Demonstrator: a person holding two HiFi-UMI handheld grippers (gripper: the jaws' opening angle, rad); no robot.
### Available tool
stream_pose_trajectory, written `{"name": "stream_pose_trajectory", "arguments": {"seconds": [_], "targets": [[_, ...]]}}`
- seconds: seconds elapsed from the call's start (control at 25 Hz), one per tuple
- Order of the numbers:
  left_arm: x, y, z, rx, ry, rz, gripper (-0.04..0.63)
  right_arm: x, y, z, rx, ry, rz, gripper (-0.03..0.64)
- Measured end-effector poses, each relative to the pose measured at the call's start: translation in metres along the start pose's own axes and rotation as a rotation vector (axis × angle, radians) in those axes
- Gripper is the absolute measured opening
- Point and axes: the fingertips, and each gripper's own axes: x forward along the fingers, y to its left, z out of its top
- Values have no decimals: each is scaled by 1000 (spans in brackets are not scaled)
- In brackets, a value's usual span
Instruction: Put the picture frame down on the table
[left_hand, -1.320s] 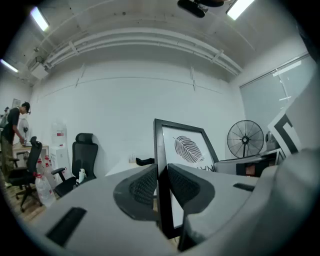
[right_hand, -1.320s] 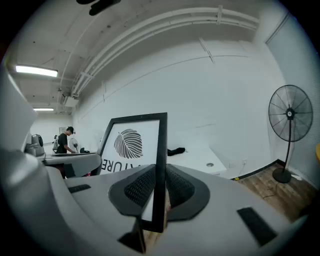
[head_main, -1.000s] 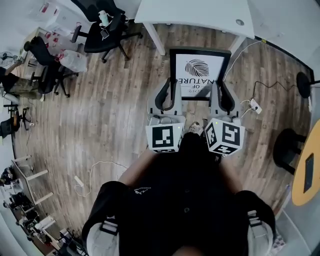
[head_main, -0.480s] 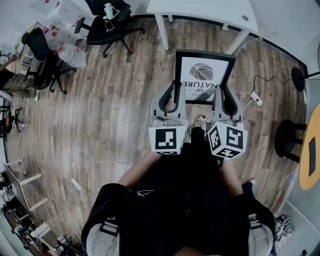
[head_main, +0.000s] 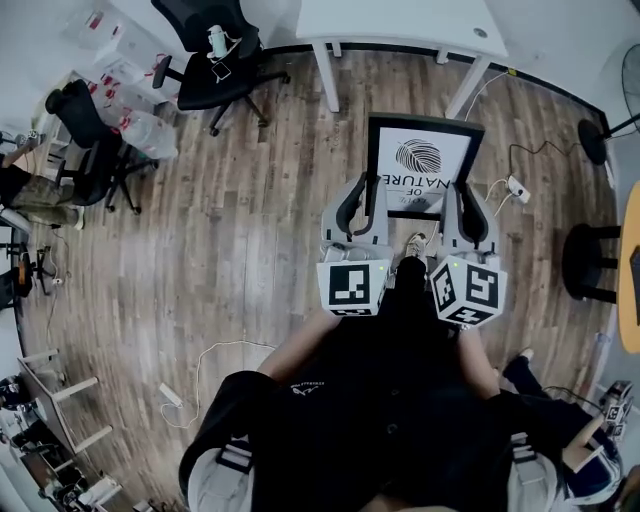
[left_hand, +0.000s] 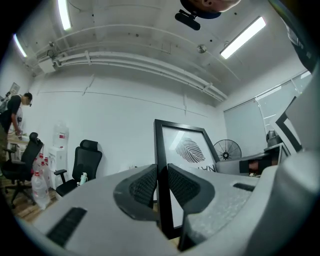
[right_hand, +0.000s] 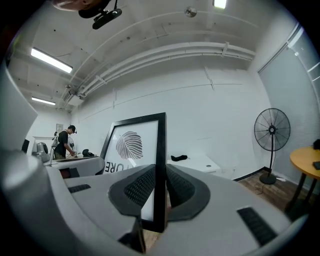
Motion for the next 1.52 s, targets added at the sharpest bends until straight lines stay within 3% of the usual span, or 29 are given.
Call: {"name": "stream_pose_trajectory", "arguments": {"seconds": [0.2, 0.72, 1.04, 1.52], "targets": [[-5, 4, 14, 35, -33, 22, 71, 1, 8, 9, 9, -30, 27, 64], [8, 25, 2, 15, -24, 83, 71, 32, 17, 3, -29, -30, 74, 64], [85, 15, -7, 14, 22, 98, 71, 100, -30, 6, -1, 21, 98, 64], [211, -10, -4, 22, 33, 98, 72, 195, -113, 38, 1, 14, 115, 64]]}}
